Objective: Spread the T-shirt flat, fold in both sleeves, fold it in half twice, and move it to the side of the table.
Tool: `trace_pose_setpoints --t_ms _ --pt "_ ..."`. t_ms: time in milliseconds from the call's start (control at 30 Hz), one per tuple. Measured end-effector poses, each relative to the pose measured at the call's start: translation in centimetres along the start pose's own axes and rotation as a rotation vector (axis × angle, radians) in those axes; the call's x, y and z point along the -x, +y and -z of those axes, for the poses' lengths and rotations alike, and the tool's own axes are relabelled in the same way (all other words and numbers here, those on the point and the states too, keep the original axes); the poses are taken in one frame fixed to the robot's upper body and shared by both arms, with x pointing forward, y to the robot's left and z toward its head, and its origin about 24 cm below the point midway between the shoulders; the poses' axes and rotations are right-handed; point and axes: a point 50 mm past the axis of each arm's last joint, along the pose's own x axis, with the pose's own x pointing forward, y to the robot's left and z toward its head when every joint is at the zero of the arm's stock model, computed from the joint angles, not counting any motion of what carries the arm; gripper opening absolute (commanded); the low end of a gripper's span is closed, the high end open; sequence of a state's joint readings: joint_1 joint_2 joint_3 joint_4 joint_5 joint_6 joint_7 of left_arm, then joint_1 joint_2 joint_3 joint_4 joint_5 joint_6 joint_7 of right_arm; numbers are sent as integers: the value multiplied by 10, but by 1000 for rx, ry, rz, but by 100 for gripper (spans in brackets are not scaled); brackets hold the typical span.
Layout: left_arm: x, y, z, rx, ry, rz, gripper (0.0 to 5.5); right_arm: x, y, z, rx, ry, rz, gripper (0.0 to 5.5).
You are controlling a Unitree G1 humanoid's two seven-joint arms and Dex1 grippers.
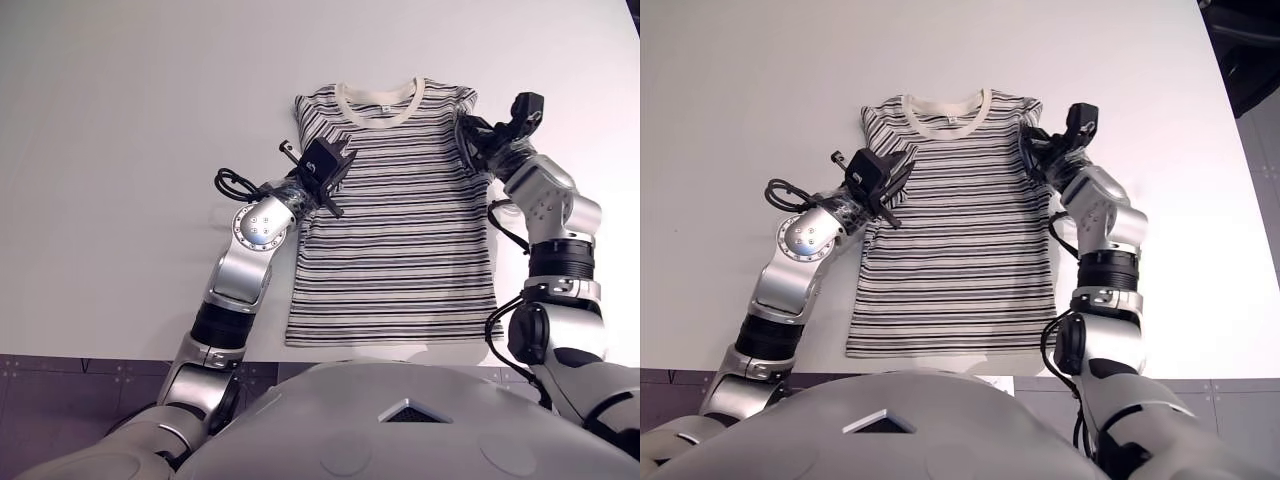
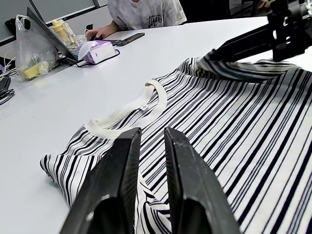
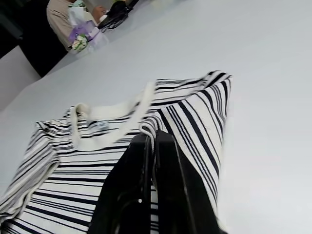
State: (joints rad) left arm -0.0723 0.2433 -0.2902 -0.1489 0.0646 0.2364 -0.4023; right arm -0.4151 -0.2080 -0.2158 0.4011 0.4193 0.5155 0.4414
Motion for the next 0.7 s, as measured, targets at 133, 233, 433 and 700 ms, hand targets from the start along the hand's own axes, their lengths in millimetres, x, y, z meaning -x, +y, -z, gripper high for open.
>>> trace_pose_setpoints --t_ms 133,233,433,700 --pt "0 -1 0 1 -1 -3 90 -7 13 3 7 3 -1 15" --pt "-2 -3 -1 6 -6 1 90 -16 21 11 29 41 1 15" --pt "-2 -4 -1 5 -6 3 90 -21 26 16 118 53 23 15" --pt "-2 -4 -1 5 -7 -4 90 -24 39 14 195 38 -22 15"
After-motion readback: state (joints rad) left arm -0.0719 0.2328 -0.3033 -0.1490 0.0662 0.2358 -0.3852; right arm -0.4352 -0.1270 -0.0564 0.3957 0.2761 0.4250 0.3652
